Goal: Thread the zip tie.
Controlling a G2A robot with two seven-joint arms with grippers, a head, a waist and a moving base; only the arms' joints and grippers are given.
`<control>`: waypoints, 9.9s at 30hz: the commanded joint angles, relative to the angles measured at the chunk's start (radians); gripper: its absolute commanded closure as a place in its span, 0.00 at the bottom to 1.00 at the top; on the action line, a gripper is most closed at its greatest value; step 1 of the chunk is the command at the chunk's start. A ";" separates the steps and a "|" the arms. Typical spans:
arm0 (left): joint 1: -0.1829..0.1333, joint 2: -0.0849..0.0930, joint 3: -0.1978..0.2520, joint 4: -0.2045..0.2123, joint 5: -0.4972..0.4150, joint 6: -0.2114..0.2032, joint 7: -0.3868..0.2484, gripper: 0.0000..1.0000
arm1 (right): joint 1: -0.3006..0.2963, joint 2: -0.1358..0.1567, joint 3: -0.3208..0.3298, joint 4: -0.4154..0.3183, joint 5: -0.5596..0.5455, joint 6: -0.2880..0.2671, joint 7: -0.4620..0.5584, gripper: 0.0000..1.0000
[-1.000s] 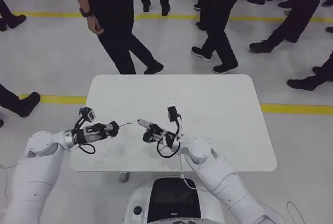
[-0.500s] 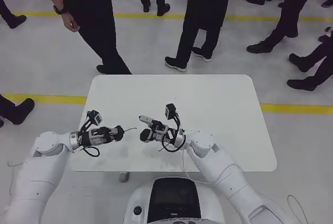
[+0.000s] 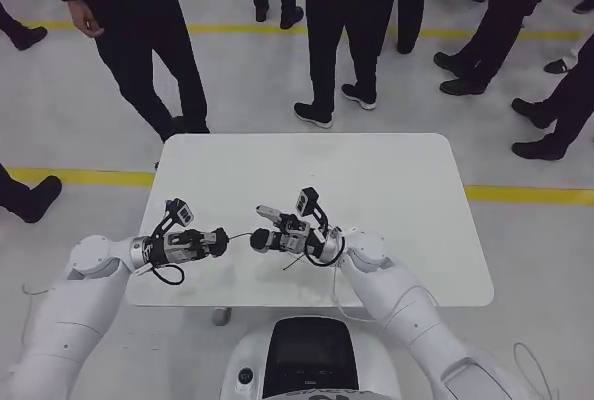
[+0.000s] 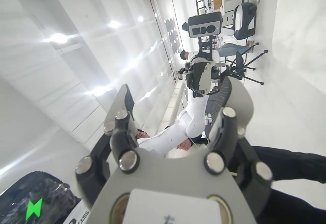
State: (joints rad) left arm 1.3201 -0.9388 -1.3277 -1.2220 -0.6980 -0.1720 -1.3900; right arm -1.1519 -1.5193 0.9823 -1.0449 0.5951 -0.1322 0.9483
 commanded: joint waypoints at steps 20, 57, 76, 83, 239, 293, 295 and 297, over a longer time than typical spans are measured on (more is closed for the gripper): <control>0.000 0.000 0.000 0.000 0.000 0.000 0.000 1.00 | 0.021 0.004 -0.032 0.037 -0.010 -0.008 0.035 0.75; 0.000 0.000 0.000 0.000 0.000 0.000 0.000 0.00 | -0.011 0.016 -0.039 0.007 -0.019 -0.055 -0.024 1.00; -0.054 -0.021 0.123 0.060 -0.124 -0.016 0.000 0.00 | -0.040 0.002 -0.071 -0.015 0.059 -0.102 -0.065 1.00; -0.043 -0.022 0.125 0.032 -0.121 -0.021 0.043 0.00 | -0.051 0.004 -0.069 -0.041 0.044 -0.097 -0.101 1.00; -0.158 -0.052 0.140 0.098 -0.339 -0.168 0.000 1.00 | -0.100 0.166 -0.034 -0.528 -1.138 0.472 -0.146 0.00; -0.158 -0.052 0.140 0.098 -0.339 -0.168 0.000 1.00 | 0.152 0.057 -0.395 -0.356 -1.847 0.345 0.248 0.00; -0.158 -0.052 0.140 0.098 -0.339 -0.168 0.000 1.00 | 0.156 0.056 -0.397 -0.356 -1.846 0.314 0.280 0.00; -0.158 -0.052 0.140 0.098 -0.339 -0.168 0.000 1.00 | 0.158 0.053 -0.399 -0.357 -1.847 0.292 0.296 0.00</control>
State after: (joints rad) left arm 1.1622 -0.9907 -1.1874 -1.1240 -1.0372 -0.3400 -1.3900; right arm -0.9945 -1.4650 0.5852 -1.4008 -1.2531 0.1732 1.2360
